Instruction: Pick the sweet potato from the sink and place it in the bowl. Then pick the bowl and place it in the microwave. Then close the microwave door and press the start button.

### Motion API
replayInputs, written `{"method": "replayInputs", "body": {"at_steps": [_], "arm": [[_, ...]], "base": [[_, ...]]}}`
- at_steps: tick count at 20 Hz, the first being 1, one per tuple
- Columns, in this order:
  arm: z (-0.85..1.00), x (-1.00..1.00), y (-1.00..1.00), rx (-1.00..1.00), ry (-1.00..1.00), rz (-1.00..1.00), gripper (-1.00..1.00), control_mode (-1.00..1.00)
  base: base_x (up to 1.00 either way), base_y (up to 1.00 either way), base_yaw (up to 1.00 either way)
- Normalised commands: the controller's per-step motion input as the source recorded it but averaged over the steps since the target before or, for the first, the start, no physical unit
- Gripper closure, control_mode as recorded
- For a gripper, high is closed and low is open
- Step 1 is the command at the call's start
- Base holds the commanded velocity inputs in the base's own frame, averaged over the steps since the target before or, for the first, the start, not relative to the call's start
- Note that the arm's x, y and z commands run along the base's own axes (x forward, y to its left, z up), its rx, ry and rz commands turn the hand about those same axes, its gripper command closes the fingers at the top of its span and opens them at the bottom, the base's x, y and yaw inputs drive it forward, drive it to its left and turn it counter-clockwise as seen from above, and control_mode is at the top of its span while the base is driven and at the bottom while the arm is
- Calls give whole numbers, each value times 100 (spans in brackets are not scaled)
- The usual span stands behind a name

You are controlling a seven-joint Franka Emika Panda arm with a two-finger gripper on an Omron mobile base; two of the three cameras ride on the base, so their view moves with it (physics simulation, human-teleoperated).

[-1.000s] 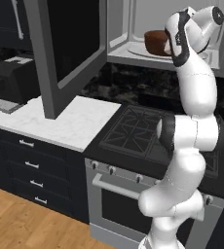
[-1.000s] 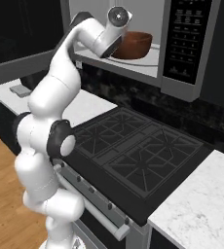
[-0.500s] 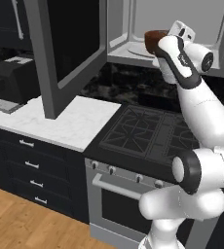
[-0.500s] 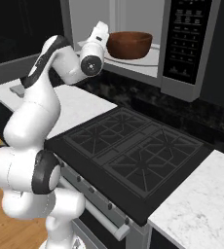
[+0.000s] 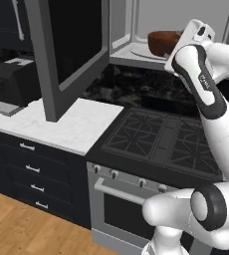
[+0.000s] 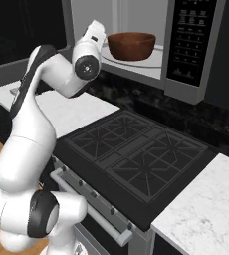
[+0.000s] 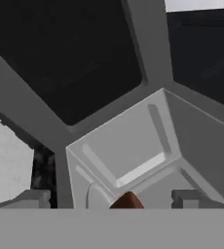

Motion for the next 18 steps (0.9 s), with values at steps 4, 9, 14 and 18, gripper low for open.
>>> {"method": "replayInputs", "body": {"at_steps": [4,9,14,18], "arm": [[15,-100,3,0,3,11,-100,-100],[-15,-100,23,0,-17,10,-100,-100],[-46,-100,52,0,-36,15,-100,-100],[-42,-100,81,0,-34,10,-100,-100]], "base": [[0,0,0],[0,0,0],[0,0,0],[0,0,0]]}}
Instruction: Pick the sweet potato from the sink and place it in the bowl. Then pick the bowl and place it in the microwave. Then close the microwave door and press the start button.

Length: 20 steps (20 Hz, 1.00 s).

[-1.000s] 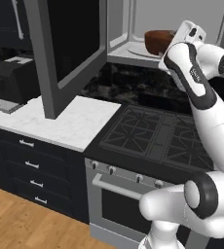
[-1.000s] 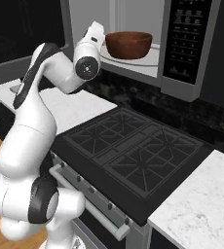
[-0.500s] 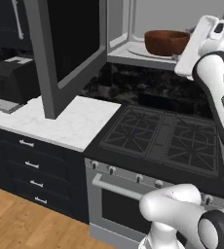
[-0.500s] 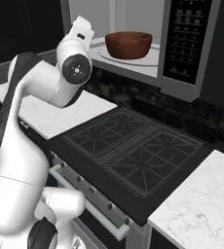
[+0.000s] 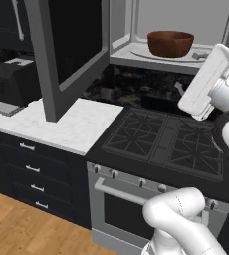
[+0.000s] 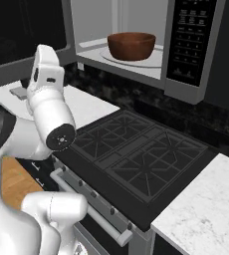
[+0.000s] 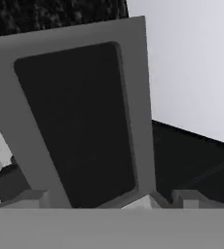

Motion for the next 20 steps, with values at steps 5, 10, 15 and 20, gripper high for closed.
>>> {"method": "replayInputs", "body": {"at_steps": [5,10,15,20], "arm": [[-22,-100,98,0,-19,1,-100,-100],[-22,-55,99,0,-5,0,-100,-100],[-7,-31,99,0,-9,-3,-100,-100],[-15,-16,97,0,-3,-9,-100,-100]], "base": [[0,0,0],[0,0,0],[0,0,0],[0,0,0]]}}
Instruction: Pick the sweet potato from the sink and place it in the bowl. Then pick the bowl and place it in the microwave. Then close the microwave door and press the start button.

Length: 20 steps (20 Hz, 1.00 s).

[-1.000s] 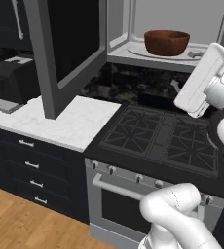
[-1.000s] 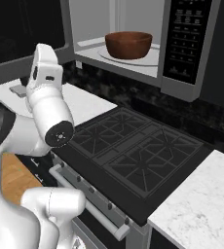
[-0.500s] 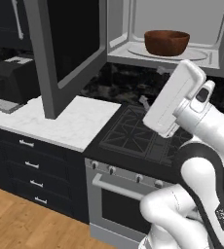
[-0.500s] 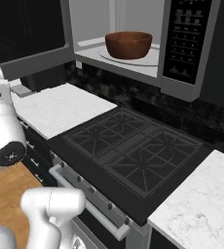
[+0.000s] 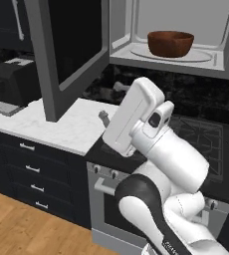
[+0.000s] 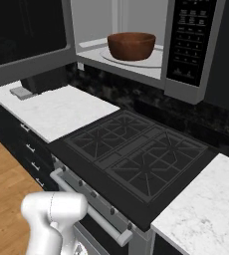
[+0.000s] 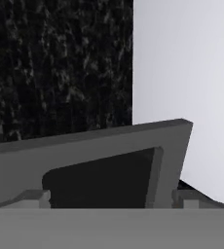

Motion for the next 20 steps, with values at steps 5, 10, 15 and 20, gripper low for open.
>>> {"method": "replayInputs", "body": {"at_steps": [5,10,15,20], "arm": [[-32,0,91,0,0,-10,-100,-100],[-36,0,91,3,-1,-13,-100,-100],[-21,0,95,0,-7,-13,-100,-100],[-9,0,87,0,-1,-17,-100,-100]], "base": [[0,0,0],[0,0,0],[0,0,0],[0,0,0]]}}
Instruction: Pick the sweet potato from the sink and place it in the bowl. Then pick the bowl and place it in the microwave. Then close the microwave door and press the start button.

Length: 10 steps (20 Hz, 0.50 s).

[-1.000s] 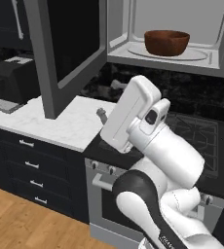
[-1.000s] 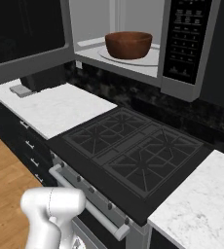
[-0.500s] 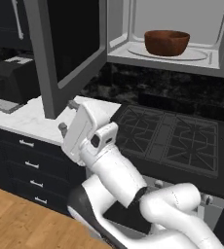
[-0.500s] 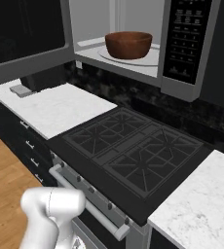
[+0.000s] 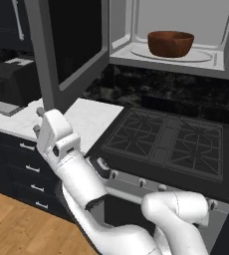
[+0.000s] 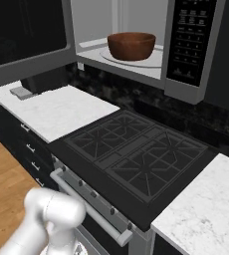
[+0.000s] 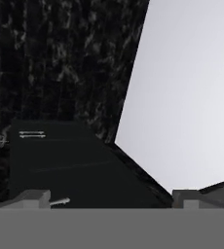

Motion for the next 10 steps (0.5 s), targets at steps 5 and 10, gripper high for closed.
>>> {"method": "replayInputs", "body": {"at_steps": [5,10], "arm": [[-8,-5,83,7,0,-22,-100,-100],[-1,-8,69,19,8,-20,-100,-100]], "base": [[0,0,0],[0,0,0]]}}
